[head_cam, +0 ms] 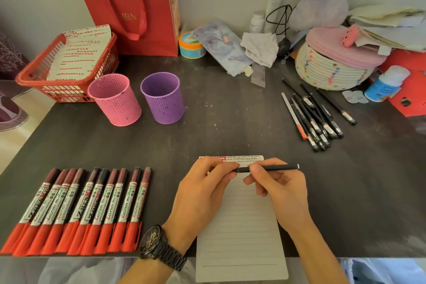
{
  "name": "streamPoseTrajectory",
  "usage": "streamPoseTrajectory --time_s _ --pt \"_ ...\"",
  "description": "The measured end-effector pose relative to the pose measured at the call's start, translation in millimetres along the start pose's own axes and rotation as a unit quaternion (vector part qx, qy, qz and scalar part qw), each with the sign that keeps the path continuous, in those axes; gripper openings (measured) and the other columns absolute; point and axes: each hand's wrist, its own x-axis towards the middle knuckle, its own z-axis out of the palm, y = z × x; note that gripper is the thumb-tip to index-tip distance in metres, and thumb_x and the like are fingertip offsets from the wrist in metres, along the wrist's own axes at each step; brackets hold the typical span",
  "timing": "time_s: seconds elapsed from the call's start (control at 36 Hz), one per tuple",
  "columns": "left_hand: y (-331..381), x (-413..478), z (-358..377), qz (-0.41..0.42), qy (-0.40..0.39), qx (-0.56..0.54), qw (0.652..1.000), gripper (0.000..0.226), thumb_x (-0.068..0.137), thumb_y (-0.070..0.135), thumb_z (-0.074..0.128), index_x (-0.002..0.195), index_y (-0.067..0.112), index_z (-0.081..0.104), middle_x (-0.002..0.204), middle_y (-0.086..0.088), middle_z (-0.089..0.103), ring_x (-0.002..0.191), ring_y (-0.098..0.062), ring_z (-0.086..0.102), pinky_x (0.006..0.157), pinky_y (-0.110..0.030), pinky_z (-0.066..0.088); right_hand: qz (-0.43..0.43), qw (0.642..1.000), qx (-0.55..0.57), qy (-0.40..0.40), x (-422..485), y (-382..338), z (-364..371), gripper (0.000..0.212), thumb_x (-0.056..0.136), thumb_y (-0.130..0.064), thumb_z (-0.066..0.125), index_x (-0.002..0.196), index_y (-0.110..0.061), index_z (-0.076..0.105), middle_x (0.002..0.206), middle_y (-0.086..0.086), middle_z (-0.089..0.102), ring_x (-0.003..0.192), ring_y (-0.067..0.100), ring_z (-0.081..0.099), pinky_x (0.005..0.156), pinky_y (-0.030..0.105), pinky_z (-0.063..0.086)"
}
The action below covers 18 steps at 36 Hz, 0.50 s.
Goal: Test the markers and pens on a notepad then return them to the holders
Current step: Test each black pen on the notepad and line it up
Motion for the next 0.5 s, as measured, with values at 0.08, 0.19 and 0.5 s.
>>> streamPoseTrajectory --time_s 0.08,0.19,0.5 --pt "0.0 -0.6 0.4 0.005 -0.003 0.004 1.000 0.023 0.103 0.030 0.050 0.122 0.025 0.062 0.112 0.006 0.061 0.101 -0.012 0.057 0.078 -0.029 0.052 0.002 1.000 -0.016 -0.001 0.4 -0.9 0.4 0.014 0.087 -0.039 0.071 0.090 -0.026 0.077 0.073 0.006 0.076 0.050 0.015 0.060 0.049 0.022 0.048" --pt "-0.8 -1.3 0.4 0.011 -0.006 0.010 1.000 0.023 0.103 0.030 0.048 0.122 0.024 0.061 0.111 0.005 0.061 0.100 -0.012 0.057 0.077 -0.029 0.052 0.003 1.000 -0.024 -0.008 -0.2 -2.8 0.9 0.010 0.086 -0.030 0.069 0.092 -0.027 0.077 0.073 0.005 0.076 0.050 0.013 0.061 0.049 0.019 0.048" --pt "2.9 6.6 1.9 0.001 -0.032 0.066 0.997 0.029 0.099 0.043 0.050 0.124 0.033 0.062 0.113 0.019 0.063 0.102 -0.005 0.056 0.080 -0.026 0.050 -0.010 0.999 -0.026 0.017 -1.9 -5.9 5.0 0.010 0.089 -0.020 0.070 0.091 -0.029 0.074 0.078 0.008 0.074 0.052 0.015 0.062 0.050 0.021 0.050"
